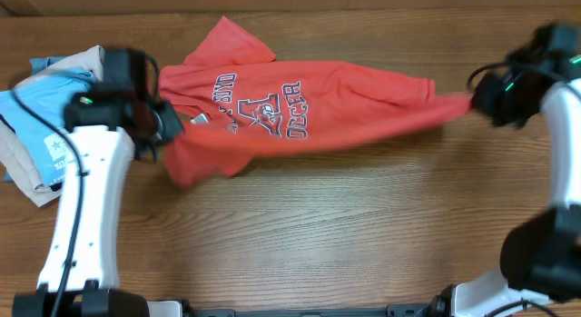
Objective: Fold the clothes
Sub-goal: 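Grasp the T-shirt hem corners with both grippers and lift, then swing the lifted T-shirt forward and lay it flat on the table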
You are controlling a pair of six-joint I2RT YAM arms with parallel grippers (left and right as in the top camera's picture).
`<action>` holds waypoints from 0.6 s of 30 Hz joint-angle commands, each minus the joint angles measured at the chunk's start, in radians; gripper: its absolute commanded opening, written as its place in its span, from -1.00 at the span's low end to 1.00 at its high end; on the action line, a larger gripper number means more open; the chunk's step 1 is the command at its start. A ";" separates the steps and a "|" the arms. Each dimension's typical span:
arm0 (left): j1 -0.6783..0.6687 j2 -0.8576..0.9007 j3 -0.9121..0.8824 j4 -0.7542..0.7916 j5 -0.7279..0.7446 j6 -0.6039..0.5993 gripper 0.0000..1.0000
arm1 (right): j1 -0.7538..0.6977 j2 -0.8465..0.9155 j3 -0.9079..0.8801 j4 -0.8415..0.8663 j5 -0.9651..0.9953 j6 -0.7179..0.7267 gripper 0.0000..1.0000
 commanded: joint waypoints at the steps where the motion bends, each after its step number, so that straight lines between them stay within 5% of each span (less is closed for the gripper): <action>1: 0.053 -0.064 0.239 -0.028 0.095 0.122 -0.92 | -0.021 -0.095 0.262 -0.095 0.003 -0.047 -0.92; 11: 0.212 -0.129 0.707 -0.129 0.143 0.143 -0.92 | -0.038 -0.098 0.808 -0.296 -0.001 -0.042 -0.92; 18: 0.288 -0.202 0.795 -0.085 0.142 0.114 -0.92 | -0.038 -0.113 1.018 -0.299 0.000 -0.038 -0.92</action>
